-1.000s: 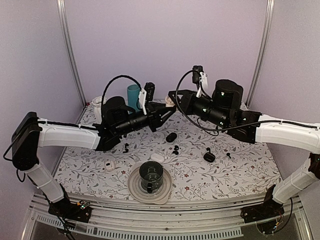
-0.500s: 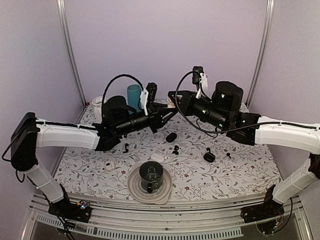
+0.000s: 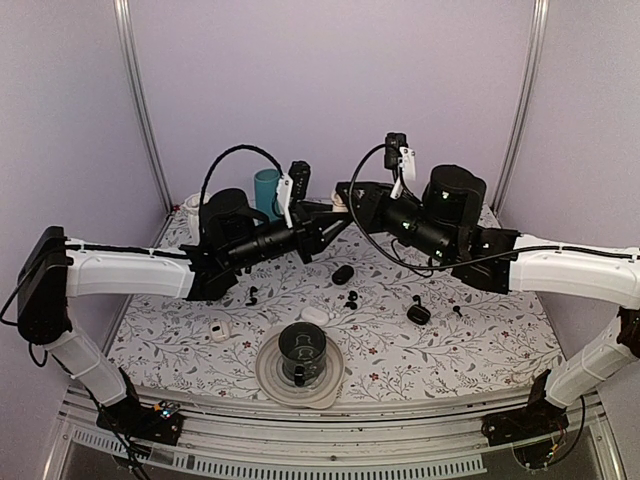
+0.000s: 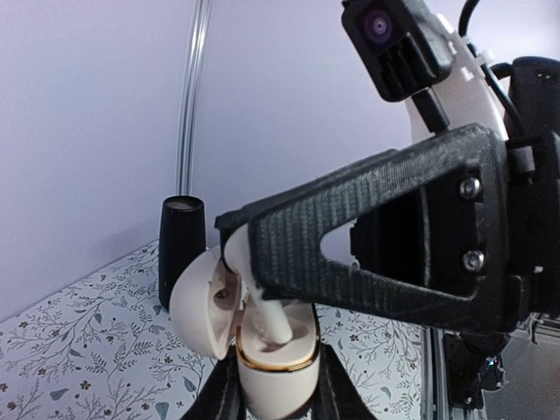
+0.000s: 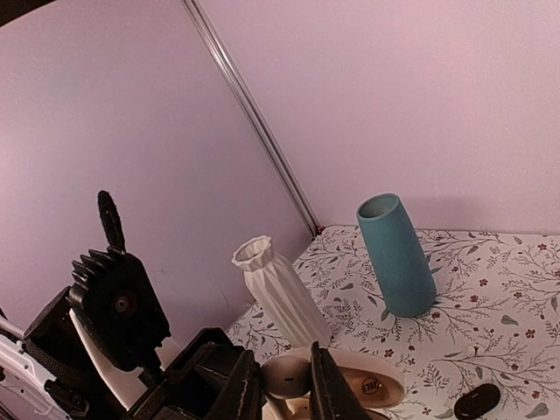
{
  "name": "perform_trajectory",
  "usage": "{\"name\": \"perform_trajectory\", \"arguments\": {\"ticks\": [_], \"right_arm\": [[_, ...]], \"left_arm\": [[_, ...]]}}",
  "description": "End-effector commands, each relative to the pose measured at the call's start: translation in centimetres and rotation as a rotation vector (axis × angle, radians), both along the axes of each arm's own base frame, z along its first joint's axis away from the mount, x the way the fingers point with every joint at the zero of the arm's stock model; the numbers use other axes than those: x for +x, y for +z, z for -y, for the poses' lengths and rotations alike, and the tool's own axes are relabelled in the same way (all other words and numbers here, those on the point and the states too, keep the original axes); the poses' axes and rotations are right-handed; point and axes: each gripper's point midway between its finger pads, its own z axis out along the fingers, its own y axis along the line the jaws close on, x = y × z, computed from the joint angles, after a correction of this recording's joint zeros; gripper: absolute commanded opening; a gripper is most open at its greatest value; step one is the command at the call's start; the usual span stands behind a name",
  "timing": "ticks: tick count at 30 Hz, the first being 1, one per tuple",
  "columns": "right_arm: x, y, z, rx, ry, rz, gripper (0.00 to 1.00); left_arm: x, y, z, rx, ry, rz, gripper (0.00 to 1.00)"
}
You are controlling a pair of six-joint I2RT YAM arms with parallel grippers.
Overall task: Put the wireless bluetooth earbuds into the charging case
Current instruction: Insert the left earbud into the left side groove of the charging case.
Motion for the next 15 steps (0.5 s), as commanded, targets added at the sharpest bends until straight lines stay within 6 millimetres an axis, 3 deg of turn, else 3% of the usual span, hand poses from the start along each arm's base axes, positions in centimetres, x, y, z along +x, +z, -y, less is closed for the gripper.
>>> {"name": "perform_trajectory", "arguments": {"ticks": [1, 15], "right_arm": [[-0.3, -1.3, -0.9, -0.037, 0.009, 0.004, 0.18], [-0.5, -2.0, -1.2, -0.052, 0.018, -0.005, 0.24]], "left_arm": [[-0.6, 3.8, -0.4, -0.061, 0.008, 0.066, 0.0], [0.0, 4.6, -1.4, -0.078, 0.059, 0.076, 0.0]]}}
